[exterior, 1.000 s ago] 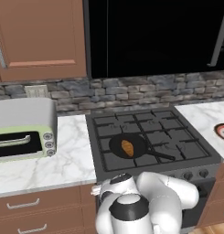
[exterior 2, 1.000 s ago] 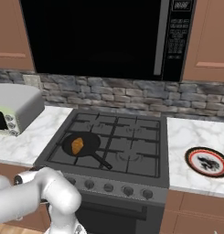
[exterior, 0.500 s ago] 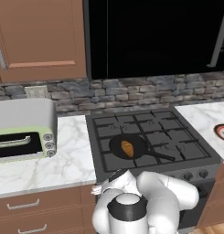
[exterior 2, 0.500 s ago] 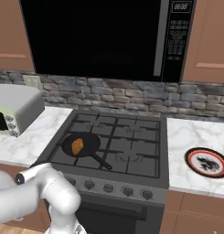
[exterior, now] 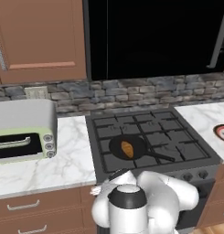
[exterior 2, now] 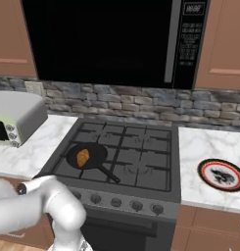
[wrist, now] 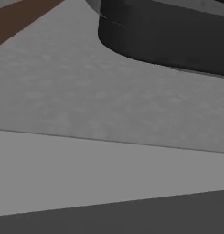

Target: Pick the croissant and place it on the pan. Then turn on the stove to warm the croissant.

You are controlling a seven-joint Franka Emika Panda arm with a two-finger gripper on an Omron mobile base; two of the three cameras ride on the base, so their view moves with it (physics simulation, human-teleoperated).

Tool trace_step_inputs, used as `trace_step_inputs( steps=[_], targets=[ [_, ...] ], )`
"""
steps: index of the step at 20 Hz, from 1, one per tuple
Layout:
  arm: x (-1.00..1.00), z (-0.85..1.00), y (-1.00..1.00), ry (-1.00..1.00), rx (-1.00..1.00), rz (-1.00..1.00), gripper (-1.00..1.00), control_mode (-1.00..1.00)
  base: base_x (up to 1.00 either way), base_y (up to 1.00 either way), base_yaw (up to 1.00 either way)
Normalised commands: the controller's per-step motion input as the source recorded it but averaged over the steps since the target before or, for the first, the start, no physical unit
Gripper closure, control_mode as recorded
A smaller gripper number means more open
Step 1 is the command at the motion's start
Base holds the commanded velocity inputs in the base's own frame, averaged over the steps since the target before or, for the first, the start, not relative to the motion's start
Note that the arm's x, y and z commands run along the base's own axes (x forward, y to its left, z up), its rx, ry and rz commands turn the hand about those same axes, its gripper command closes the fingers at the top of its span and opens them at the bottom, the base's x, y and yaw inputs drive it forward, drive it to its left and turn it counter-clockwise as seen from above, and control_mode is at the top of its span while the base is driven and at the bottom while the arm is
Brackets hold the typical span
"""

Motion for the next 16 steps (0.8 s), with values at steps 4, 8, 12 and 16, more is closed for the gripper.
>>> trace_step_inputs(
  steps=[4, 8, 12, 16],
  targets=[
    [-1.00, -0.24, 1.00, 0.08, -0.68, -0.15, 1.00, -1.00, 0.00, 0.00, 0.00],
    [-1.00, -0.07, 0.97, 0.09, -0.54, -0.13, 1.00, -1.00, 0.00, 0.00, 0.00],
    [-1.00, -0.01, 0.79, 0.10, -0.44, -0.05, 1.00, -1.00, 0.00, 0.00, 0.00],
    [-1.00, 0.00, 0.75, 0.00, -0.46, -0.02, 1.00, -1.00, 0.00, 0.00, 0.00]
  ],
)
